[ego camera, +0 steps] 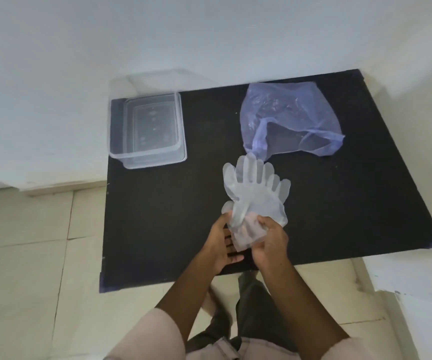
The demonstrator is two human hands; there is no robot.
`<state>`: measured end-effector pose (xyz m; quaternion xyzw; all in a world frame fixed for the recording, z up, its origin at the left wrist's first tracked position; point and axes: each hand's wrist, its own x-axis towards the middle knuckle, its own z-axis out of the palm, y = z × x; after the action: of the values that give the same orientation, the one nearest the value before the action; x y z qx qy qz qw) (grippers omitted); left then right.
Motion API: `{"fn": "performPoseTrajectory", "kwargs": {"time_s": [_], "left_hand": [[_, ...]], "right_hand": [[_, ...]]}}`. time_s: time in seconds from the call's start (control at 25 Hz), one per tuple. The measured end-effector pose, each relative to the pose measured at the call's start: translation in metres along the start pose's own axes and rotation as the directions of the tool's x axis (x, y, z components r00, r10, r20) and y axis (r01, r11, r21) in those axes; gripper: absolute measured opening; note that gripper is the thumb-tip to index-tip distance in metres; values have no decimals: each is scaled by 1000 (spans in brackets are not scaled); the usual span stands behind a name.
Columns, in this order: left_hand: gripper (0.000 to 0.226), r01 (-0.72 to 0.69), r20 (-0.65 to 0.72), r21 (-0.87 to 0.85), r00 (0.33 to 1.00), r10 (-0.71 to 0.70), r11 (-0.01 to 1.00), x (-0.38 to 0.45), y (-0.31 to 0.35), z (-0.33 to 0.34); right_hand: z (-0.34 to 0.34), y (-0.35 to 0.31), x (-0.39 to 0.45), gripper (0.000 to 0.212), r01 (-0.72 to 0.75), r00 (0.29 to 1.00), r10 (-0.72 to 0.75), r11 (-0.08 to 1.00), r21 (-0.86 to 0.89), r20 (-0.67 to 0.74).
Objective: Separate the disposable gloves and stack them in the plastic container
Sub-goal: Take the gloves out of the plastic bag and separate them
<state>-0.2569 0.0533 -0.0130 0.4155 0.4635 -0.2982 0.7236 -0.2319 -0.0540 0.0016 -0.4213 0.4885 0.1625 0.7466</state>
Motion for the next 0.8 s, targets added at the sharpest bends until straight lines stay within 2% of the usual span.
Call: {"fn": "performPoseTrajectory", "kwargs": {"time_s": [0.12,0.24,0.28,0.4,0.52,0.6,0.68,0.72,0.76,0.8], "left_hand": [[42,-165,-69,-167,985,155,972,4,1,-25],[25,-270,-276,-17,927,255,963,6,13,-46],[23,-282,-306,27,911,276,959,7,16,-52],[23,-301,-312,100,896,317,948,12,25,-67],[25,-275,-305,131,903,303,952,13,31,-78],[29,-227,-266,153,928,261,962,10,29,-87],[31,-181,-234,215,945,230,960,7,20,-94],[32,-169,-221,243,949,225,955,7,13,-95],[32,-165,-213,264,951,224,950,7,8,-94],[30,-167,-216,287,948,233,943,7,3,-92]], "right_hand": [[-5,31,-2,14,13,995,-2,994,-108,100],[-10,47,-2,28,-2,1000,6,992,-126,29],[-12,48,-2,32,-21,999,24,994,-107,26],[-10,48,-4,31,-89,993,101,981,-169,60],[-11,50,-6,20,-91,980,152,913,-397,126],[-15,49,-8,35,10,987,91,793,-609,135],[-23,45,-7,66,204,976,-185,582,-788,116],[-25,42,-8,73,300,921,-362,420,-857,145],[-26,40,-9,74,375,825,-519,209,-903,222],[-24,37,-9,70,430,707,-610,-33,-902,359]]}}
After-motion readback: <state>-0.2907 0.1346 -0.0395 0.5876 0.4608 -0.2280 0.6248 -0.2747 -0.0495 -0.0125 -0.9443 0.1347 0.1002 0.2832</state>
